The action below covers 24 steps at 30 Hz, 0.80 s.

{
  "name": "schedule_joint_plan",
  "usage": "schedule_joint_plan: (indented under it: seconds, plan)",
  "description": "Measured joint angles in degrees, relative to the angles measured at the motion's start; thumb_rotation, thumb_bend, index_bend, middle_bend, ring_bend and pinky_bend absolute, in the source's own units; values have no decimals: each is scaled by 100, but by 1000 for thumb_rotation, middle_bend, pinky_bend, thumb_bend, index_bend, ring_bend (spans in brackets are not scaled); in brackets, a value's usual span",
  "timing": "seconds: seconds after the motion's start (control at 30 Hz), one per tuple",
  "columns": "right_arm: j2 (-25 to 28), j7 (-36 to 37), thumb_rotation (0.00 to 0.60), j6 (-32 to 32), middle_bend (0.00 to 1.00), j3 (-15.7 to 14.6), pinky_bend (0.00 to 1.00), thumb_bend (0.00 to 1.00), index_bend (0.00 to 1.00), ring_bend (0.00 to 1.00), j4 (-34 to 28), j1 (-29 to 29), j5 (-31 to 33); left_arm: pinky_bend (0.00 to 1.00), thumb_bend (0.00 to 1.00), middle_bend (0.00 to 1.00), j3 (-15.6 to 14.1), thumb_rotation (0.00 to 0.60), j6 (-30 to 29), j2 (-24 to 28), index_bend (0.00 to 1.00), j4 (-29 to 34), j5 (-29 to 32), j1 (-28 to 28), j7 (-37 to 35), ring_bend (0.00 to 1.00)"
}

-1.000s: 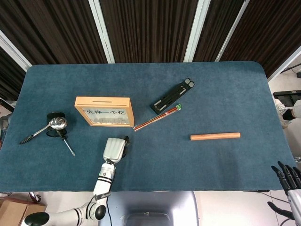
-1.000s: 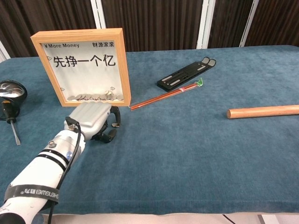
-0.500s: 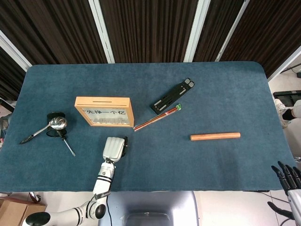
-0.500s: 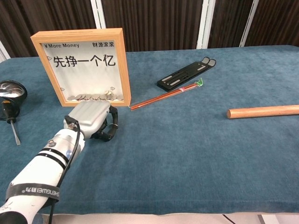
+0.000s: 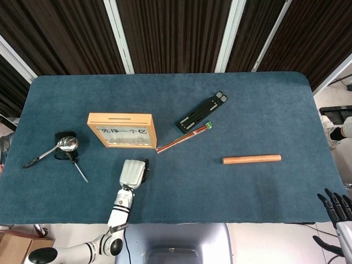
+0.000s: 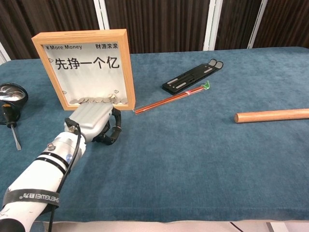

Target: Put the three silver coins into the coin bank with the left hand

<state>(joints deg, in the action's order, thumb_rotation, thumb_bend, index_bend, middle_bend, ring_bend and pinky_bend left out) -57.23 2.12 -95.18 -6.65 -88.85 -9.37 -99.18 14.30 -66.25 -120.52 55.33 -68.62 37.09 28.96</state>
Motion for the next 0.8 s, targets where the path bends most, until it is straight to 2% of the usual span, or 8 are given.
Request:
schedule_joint_plan:
  seconds: [0.2,0.4,0.6,0.8]
  plan:
    - [-1,-1,600,11,0,2,0,223,0,0,3,4,5,1000,442,1000,0,600,1,61,595,130,4,-19,-5,1000]
    - [-7,-41,600,64,0,-7,0,223,0,0,-11,25,-1,1000,449,1000,-8,600,-94,265,603,566,-60,-68,-20,1000]
    - [-12,-55,600,55,0,-16,0,224,0,0,-9,21,-23,1000,450,1000,128,600,-195,807,607,1670,-12,-122,205,1000]
    - [-12,-65,600,63,0,-24,0,224,0,0,-17,30,-44,1000,450,1000,461,600,-308,1627,598,3350,325,-135,916,1000]
